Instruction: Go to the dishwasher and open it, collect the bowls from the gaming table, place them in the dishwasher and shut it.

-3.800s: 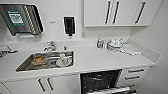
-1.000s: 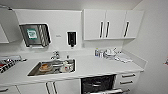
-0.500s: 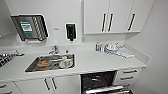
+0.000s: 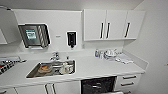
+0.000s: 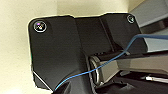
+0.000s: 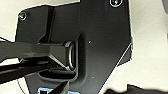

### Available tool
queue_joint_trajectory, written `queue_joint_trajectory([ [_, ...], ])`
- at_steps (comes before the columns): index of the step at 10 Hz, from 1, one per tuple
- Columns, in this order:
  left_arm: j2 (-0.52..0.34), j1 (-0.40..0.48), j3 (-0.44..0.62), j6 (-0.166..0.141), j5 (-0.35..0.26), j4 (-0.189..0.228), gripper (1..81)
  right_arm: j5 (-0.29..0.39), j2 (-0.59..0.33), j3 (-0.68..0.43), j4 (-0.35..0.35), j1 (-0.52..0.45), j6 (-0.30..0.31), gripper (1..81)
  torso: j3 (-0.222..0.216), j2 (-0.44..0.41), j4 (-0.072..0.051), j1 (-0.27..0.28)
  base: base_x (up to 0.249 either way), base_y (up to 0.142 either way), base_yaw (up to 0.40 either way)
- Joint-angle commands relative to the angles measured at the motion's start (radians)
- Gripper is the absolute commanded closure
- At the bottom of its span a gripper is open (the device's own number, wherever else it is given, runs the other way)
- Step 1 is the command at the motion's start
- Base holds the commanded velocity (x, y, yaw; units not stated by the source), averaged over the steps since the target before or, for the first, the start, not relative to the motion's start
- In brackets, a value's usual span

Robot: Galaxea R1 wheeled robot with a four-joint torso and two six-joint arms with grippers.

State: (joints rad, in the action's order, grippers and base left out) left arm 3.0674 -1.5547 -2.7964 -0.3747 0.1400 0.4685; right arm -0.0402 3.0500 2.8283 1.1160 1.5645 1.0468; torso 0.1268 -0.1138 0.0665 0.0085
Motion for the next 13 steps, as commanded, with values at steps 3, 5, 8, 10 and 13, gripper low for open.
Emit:
queue_joint_trajectory([
  [3,0.002,0.031,-0.002,-0.006,-0.043,0.002,1.0,0.045,0.000,-0.001,0.007,-0.036,-0.002,1.0,-0.012,0.000,0.000,0.000,0.000,0.000,0.000],
  [5,0.001,0.031,-0.002,-0.007,-0.043,0.002,1.0,0.045,0.000,-0.003,0.007,-0.036,-0.002,1.0,-0.011,0.000,0.000,-0.001,0.000,0.000,0.000],
  [8,0.002,0.031,-0.002,-0.004,-0.045,0.004,1.0,0.045,0.002,-0.007,0.007,-0.036,-0.002,1.0,-0.012,0.000,0.000,-0.001,0.000,0.000,0.000],
  [10,0.002,0.031,-0.002,-0.004,-0.045,0.004,1.0,0.045,0.002,-0.009,0.007,-0.034,-0.002,1.0,-0.012,0.000,0.000,-0.001,0.000,0.000,0.000],
  [13,-0.001,0.031,-0.002,-0.003,-0.045,0.004,1.0,0.045,-0.001,-0.009,0.007,-0.033,-0.002,1.0,-0.012,0.000,0.000,-0.001,0.000,0.000,0.027],
])
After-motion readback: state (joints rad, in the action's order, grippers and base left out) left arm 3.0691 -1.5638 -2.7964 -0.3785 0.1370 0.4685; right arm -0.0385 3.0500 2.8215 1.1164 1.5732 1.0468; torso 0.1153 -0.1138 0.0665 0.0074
